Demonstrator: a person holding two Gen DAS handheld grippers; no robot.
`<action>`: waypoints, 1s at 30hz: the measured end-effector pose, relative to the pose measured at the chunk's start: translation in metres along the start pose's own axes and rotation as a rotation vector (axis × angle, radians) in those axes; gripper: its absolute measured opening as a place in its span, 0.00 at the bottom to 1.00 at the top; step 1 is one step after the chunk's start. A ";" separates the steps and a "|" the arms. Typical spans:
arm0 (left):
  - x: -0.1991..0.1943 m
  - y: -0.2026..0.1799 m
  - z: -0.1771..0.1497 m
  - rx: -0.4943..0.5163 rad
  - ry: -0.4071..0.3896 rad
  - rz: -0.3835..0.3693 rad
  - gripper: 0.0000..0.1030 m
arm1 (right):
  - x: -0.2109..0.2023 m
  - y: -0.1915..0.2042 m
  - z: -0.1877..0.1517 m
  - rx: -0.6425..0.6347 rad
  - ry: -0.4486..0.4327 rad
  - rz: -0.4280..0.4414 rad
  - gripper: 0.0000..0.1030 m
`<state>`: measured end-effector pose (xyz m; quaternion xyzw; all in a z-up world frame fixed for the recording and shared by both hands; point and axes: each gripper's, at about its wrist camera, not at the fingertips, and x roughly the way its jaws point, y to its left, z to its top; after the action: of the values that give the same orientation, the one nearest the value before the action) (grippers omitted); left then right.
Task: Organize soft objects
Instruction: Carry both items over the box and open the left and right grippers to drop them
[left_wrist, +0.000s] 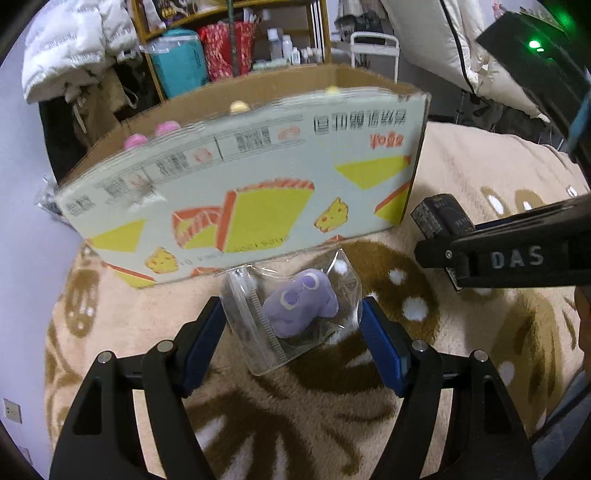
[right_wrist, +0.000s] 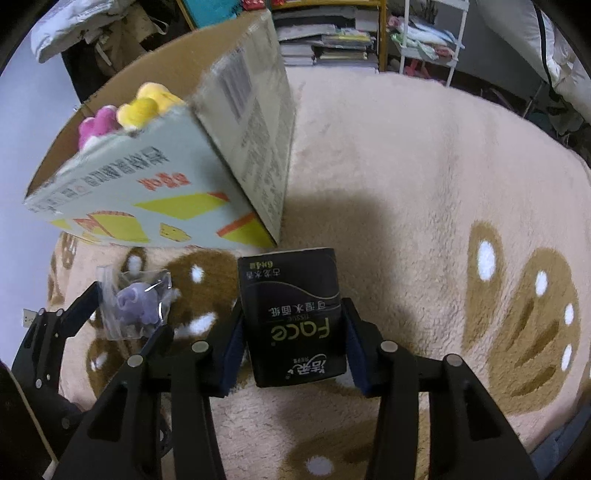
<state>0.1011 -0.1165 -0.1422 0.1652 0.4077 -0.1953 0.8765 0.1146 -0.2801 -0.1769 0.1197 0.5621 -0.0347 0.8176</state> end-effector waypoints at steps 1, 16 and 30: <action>-0.008 -0.001 -0.001 0.003 -0.023 0.014 0.71 | -0.003 0.002 -0.001 -0.007 -0.006 -0.006 0.49; -0.100 0.022 0.031 -0.019 -0.225 0.083 0.71 | -0.100 0.025 0.001 -0.098 -0.336 0.046 0.49; -0.100 0.080 0.082 -0.108 -0.327 0.162 0.71 | -0.116 0.034 0.050 -0.122 -0.503 0.029 0.49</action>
<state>0.1328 -0.0629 -0.0035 0.1162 0.2552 -0.1261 0.9516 0.1242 -0.2682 -0.0471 0.0657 0.3405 -0.0176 0.9378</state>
